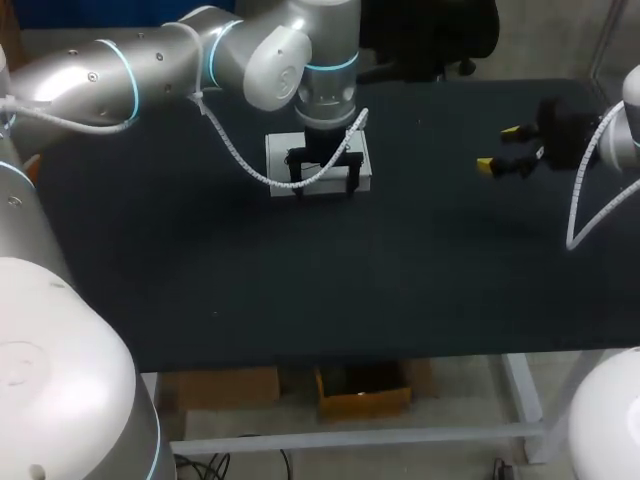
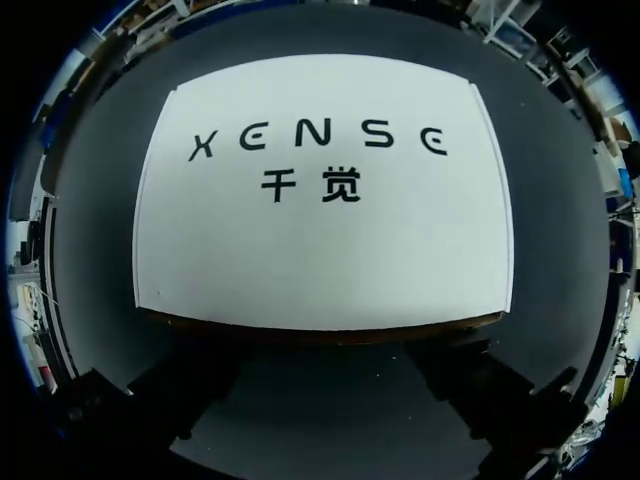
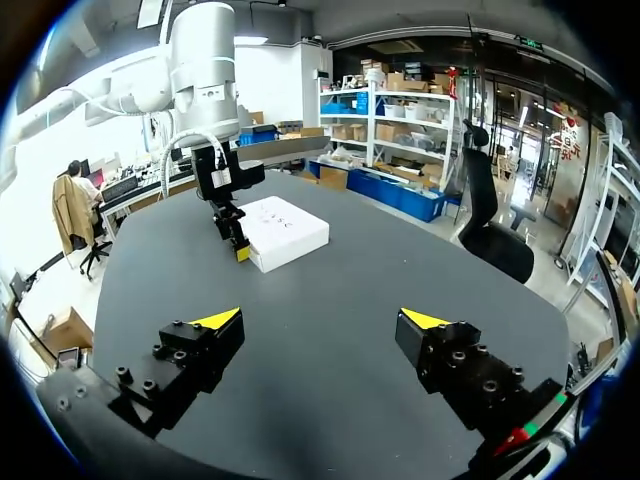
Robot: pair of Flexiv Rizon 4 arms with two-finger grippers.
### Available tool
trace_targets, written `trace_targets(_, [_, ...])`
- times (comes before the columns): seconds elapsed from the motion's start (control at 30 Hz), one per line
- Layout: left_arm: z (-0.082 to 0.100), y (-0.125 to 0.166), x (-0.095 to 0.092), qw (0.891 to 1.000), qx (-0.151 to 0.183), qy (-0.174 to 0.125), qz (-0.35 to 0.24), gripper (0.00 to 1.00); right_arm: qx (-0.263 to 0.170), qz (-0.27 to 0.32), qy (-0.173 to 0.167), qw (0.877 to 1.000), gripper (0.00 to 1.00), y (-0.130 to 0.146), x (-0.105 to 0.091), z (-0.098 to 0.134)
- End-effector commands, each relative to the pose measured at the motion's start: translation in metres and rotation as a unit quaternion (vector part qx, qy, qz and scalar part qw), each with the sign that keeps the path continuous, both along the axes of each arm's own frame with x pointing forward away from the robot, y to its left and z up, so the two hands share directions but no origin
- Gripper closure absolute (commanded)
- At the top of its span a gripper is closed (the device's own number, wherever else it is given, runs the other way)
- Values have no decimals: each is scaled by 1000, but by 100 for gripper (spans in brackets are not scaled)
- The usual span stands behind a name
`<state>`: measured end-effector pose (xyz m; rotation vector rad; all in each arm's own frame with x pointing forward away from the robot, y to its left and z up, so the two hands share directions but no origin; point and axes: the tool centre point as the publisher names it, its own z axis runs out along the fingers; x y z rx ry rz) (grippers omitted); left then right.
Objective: Assemble the packaging by folding the flat box into shape, placing the metal phone stand inside, and closing the box properly
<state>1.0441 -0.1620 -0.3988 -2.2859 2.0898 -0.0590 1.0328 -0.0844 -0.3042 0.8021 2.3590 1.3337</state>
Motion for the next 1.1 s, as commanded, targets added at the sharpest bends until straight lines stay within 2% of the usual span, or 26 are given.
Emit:
trace_targets(0.03, [-4,-4,17,1000,2,9,-1,0,2,1,-1,1000,0,0,0,-1])
trace_targets(1.1, [-4,13,113,1000,-14,15,1,0,2,1,-1,1000,0,0,0,-1])
